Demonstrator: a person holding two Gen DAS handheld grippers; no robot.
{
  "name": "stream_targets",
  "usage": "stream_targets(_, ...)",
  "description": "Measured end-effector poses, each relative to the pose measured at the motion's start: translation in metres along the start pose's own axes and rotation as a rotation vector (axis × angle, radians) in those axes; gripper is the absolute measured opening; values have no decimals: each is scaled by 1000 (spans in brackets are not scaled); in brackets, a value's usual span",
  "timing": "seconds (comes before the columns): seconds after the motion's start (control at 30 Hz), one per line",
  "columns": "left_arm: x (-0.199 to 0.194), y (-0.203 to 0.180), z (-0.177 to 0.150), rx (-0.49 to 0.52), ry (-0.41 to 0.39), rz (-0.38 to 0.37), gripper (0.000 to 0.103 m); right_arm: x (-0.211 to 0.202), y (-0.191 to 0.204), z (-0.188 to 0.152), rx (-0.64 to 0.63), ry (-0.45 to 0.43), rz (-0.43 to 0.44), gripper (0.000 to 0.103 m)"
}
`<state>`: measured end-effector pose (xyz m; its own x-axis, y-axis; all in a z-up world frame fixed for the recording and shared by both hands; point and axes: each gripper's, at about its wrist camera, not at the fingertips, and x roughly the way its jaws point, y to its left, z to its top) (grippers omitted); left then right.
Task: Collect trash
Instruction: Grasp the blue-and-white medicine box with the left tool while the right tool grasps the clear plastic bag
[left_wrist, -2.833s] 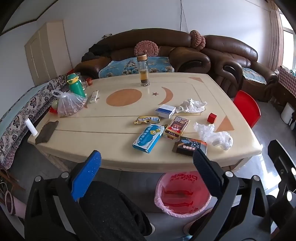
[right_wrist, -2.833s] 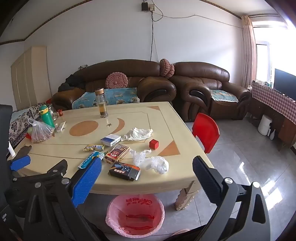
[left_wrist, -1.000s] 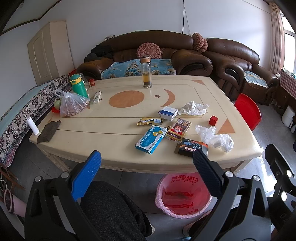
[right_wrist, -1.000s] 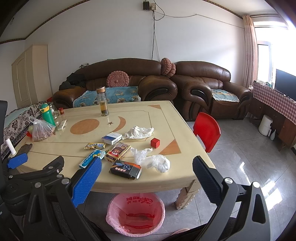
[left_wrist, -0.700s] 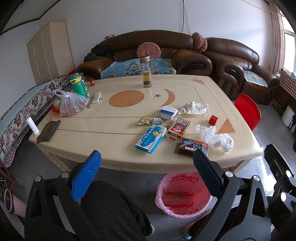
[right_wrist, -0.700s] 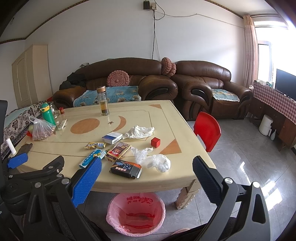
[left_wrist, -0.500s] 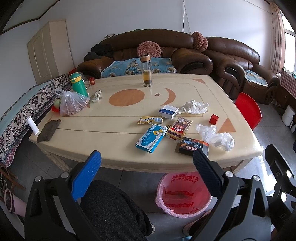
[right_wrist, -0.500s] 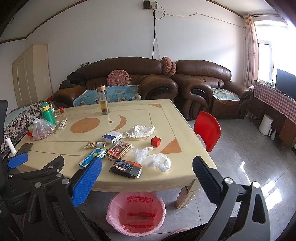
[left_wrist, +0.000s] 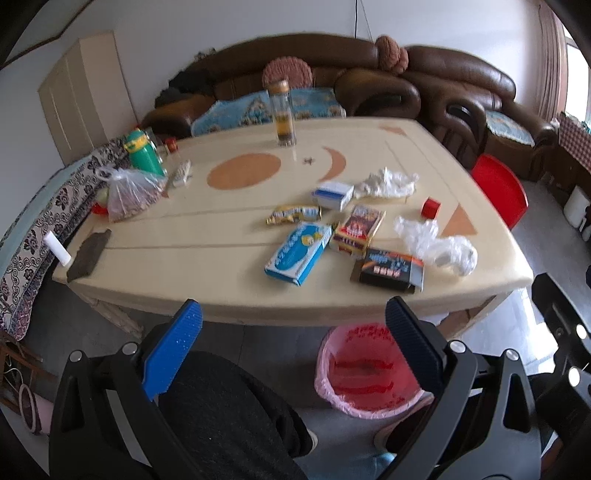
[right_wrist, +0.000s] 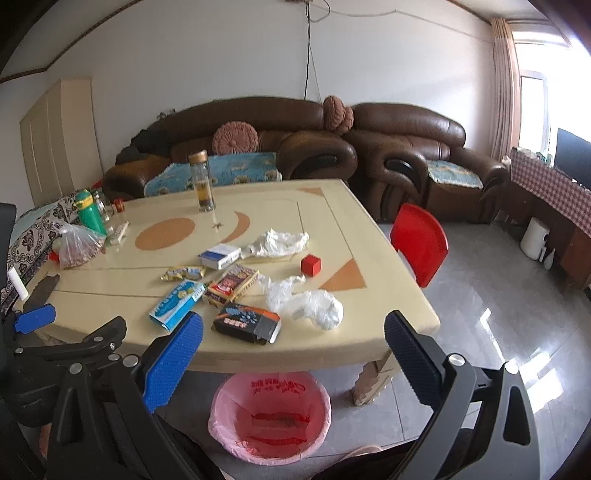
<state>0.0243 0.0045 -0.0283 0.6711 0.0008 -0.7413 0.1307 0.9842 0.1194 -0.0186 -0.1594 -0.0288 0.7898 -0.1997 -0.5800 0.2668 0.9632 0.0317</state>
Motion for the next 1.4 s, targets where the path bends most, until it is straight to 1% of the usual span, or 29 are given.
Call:
stream_targets(0.07,14,1,2,-4,33,-1,97,11,-3,-1,1,24,-2,96)
stream_targets(0.23,39,-6,5,26,88,-2,97,38,-6,-2,7,76,0,96)
stream_targets(0.4,56,-9,11,58,98,-31,97,61,-6,-3,-23,94,-11,96)
stream_targets(0.47,62,-8,14,89,86,-77,97,71,-8,-2,-39,105,-18,96)
stream_targets(0.57,75,-3,17,159,47,-157,97,91,-17,-1,-37,140,34,96)
stream_targets(0.6,80,-3,20,174,43,-163,97,99,-22,0,-34,149,53,96)
stream_targets(0.63,86,-1,21,189,49,-178,97,105,-24,0,-38,153,53,96)
stream_targets(0.67,93,1,24,200,65,-196,97,110,-26,0,-47,156,49,96)
stream_targets(0.7,104,4,27,208,98,-230,97,115,-28,1,-58,159,49,96)
stream_targets(0.77,118,8,31,205,142,-273,97,125,-31,4,-83,158,43,96)
stream_targets(0.8,127,11,34,201,161,-299,97,130,-32,6,-101,160,54,96)
stream_targets(0.87,137,14,36,208,172,-335,97,138,-32,8,-127,161,67,96)
stream_targets(0.97,160,7,41,271,205,-341,97,149,-34,9,-165,161,80,96)
stream_targets(1.03,172,5,42,291,225,-343,97,158,-36,11,-176,169,103,96)
stream_targets(1.07,181,3,43,303,249,-368,97,161,-37,11,-183,171,114,96)
stream_targets(1.17,199,3,44,301,294,-408,97,177,-38,13,-208,196,124,96)
stream_targets(1.3,224,2,46,298,356,-404,97,201,-40,13,-200,228,159,96)
stream_targets(1.4,229,3,50,312,342,-401,97,214,-40,10,-192,244,180,96)
